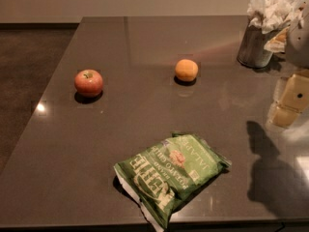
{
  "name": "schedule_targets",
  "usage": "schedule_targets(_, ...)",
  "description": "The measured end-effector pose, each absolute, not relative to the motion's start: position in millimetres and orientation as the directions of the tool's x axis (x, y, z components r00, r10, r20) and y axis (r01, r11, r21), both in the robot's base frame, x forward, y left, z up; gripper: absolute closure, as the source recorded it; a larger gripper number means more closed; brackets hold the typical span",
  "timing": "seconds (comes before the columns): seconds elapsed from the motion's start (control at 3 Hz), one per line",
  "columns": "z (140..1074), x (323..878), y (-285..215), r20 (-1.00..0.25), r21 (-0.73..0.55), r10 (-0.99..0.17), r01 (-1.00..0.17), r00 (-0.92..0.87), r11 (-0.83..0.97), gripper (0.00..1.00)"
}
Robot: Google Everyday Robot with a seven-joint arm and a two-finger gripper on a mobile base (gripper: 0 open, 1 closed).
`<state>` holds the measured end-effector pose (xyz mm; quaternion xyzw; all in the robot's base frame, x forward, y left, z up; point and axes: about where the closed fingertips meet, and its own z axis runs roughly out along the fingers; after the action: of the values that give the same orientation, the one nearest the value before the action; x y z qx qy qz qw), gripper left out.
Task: Pick orange
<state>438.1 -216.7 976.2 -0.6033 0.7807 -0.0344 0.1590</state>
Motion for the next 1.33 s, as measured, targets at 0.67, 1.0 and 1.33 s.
schedule_targets(0.67,975.5,472.7,-210.6,-0.249,-0.258,-0.938,-0.917,-0.239,0.302,0.0)
schedule_targets(1.0,967.6,526.5,-201.3,-0.302,-0.262,-0.911,-0.894,-0.28,0.362,0.0)
schedule_targets(1.33,953.8,576.0,-191.1,-0.335,-0.254,-0.885,-0.873,-0.325,0.416,0.0)
